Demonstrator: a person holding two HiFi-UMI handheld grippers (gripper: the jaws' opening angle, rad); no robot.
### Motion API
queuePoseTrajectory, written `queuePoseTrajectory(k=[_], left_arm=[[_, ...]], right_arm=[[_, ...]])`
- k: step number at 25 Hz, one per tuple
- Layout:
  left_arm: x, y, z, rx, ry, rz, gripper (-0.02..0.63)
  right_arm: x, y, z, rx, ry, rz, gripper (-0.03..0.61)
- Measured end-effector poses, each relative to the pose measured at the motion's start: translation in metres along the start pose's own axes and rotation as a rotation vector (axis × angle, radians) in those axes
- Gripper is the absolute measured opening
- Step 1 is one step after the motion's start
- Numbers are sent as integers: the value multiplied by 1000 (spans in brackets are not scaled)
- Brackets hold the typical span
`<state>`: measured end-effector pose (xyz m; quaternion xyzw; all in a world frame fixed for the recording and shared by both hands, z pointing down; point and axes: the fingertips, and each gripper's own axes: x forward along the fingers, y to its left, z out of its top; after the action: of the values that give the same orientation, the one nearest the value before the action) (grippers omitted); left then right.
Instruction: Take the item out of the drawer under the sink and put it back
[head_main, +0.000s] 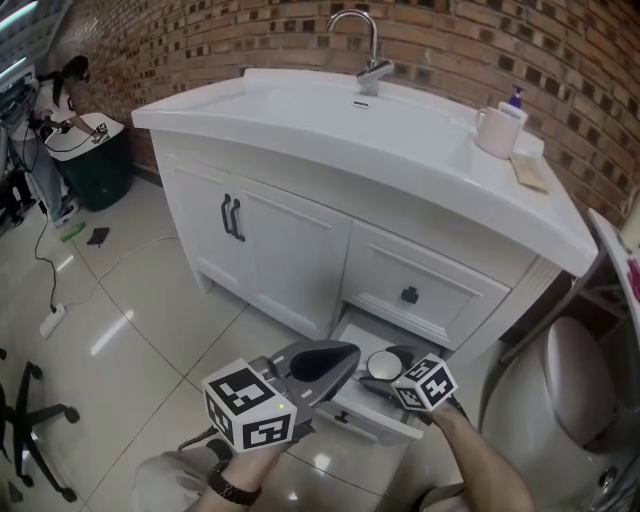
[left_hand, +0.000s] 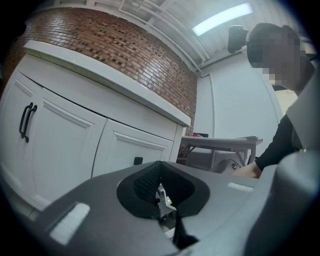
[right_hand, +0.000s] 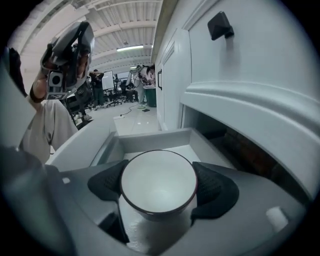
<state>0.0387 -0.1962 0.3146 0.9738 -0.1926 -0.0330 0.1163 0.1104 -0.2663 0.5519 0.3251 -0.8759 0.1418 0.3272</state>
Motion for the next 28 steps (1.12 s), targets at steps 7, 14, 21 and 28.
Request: queuePoseTrajectory(k=[7, 14, 21, 28], left_arm=[[-8, -3, -3, -7, 16, 10, 0], [-16, -2, -14, -120, 27, 36, 2], [-8, -38, -17, -110, 27, -34, 12], [-8, -67, -19, 45, 71, -55, 15]], right_arm=[[-54, 1, 57, 27, -168, -54, 486], [-196, 69, 129, -61, -612, -133, 85], [-256, 117, 118, -65, -657, -281, 2], [-273, 127, 96, 6, -618, -357, 2]])
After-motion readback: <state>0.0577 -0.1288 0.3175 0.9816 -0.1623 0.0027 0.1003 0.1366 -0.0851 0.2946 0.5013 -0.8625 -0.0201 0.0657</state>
